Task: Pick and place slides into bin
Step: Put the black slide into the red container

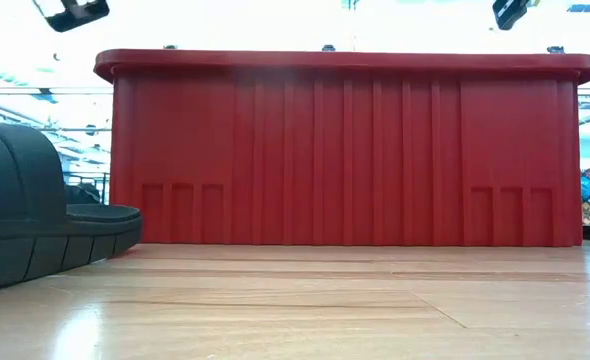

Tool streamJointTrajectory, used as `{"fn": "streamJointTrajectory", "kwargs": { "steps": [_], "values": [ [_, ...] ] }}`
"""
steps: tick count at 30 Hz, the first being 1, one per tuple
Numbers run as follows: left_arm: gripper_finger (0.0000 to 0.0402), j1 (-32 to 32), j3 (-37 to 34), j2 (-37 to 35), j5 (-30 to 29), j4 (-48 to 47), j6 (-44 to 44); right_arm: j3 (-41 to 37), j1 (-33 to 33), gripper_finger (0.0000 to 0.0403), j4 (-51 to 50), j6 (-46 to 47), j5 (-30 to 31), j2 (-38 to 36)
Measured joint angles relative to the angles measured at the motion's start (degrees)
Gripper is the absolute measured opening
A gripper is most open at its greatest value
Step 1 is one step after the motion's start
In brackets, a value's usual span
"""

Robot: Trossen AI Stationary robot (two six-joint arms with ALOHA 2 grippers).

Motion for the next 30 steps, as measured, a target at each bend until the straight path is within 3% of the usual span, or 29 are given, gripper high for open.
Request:
{"fn": "streamJointTrajectory", "kwargs": {
  "steps": [4, 10, 22, 30],
  "values": [
    [0.0019, -1.8, 0.0, 3.0, 5.6, -4.9, -1.0, 0.0, 0.0, 0.0000, 0.0, 3.9, -0.3, 0.0],
    [0.0068, -2.8, 0.0, 7.7, 3.1, -14.5, -1.2, 0.0, 0.0, 0.0000, 0.0, 4.2, -0.2, 0.0],
    [0.0226, -1.1, 0.0, 14.4, 10.9, -6.4, 6.5, 0.0, 0.0, 0.0000, -0.1, 6.1, -0.3, 0.0],
    [0.0263, 1.5, 0.0, 21.4, 19.4, -2.5, 7.5, 0.0, 0.0, 0.0000, -0.6, 7.6, -0.4, 0.0]
  ]
}}
